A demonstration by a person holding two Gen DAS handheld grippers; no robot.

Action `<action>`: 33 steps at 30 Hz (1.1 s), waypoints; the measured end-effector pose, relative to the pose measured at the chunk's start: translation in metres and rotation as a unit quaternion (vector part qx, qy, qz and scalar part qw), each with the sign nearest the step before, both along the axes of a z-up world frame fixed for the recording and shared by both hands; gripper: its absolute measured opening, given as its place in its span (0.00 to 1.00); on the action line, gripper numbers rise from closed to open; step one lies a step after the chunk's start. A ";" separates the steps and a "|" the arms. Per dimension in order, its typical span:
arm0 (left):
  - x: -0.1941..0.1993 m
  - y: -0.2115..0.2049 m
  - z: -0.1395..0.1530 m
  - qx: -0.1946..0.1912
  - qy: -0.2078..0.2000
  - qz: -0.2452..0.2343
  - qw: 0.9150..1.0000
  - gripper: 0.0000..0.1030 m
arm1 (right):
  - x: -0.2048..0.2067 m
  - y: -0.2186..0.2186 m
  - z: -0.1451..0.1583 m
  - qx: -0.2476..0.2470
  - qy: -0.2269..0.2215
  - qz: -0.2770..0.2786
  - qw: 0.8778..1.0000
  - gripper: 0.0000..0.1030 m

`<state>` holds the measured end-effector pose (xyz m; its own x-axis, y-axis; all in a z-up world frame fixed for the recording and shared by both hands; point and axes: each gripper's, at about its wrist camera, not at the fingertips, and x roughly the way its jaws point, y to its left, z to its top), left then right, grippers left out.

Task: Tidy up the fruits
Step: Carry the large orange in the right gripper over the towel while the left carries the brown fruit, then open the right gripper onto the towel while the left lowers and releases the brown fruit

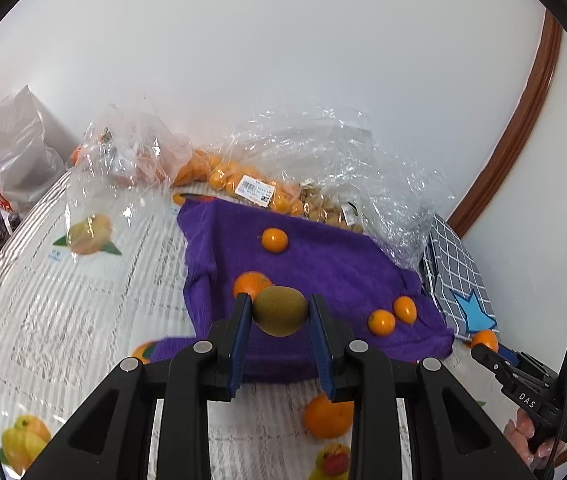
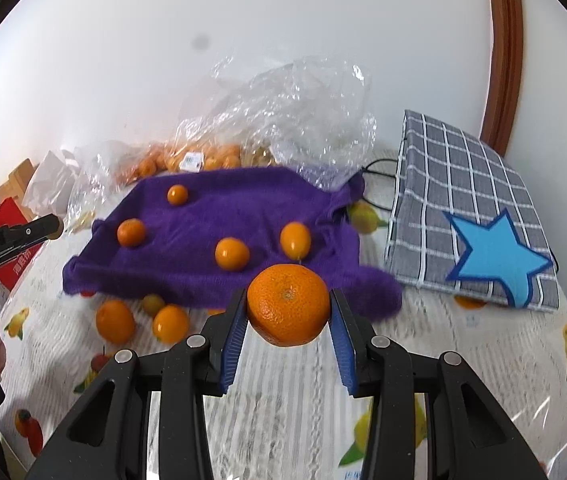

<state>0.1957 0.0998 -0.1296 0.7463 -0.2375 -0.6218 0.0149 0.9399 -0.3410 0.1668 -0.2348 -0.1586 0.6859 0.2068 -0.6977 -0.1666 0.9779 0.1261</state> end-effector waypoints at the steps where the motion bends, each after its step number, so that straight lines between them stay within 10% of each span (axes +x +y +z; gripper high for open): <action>1: 0.003 0.001 0.000 0.000 0.001 0.001 1.000 0.27 | 0.004 0.000 0.001 0.000 -0.002 0.000 1.000 0.39; 33: 0.055 -0.006 -0.053 -0.002 0.073 -0.014 0.997 0.27 | 0.093 0.030 -0.056 -0.014 0.050 0.033 0.998 0.39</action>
